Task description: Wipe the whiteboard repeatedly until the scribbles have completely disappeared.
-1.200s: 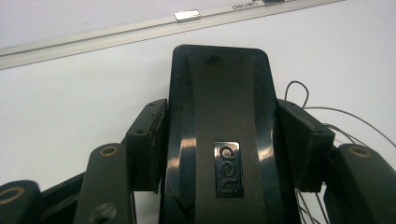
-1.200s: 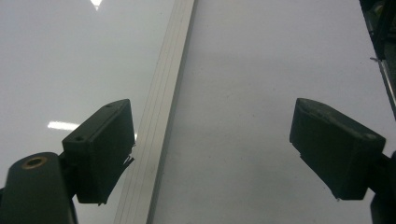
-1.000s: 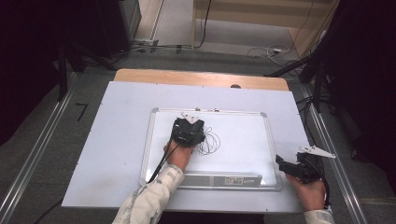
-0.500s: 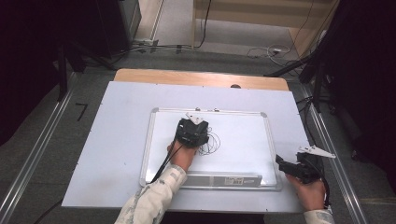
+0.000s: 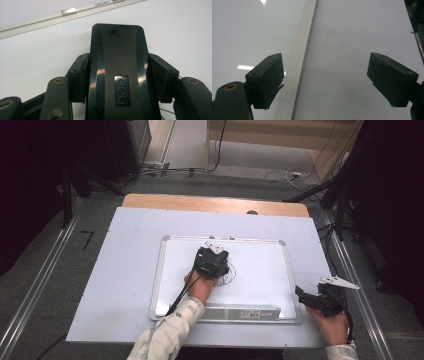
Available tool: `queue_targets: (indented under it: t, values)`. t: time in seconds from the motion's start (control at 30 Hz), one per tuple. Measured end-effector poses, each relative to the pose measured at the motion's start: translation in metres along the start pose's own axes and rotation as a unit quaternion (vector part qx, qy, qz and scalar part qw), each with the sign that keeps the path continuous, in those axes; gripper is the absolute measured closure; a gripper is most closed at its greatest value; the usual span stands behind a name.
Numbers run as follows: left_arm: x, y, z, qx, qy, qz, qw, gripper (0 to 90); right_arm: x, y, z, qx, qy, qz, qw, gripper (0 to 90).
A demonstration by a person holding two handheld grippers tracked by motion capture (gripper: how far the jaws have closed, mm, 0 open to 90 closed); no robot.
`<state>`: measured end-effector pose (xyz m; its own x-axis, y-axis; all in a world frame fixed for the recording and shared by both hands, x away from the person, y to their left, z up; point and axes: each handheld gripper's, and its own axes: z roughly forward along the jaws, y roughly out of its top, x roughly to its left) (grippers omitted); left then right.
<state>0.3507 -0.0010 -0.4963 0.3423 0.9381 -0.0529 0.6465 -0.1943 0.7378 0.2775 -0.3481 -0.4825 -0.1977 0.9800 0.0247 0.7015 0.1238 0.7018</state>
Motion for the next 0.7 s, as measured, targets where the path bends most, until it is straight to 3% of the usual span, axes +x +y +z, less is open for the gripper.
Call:
queue_targets:
  t: [0.7]
  values:
    - [-0.015, 0.006, 0.007, 0.002, -0.008, 0.012, 0.9999, 40.1, -0.001, 0.0, 0.0, -0.001, 0.002, 0.001, 1.0, 12.7]
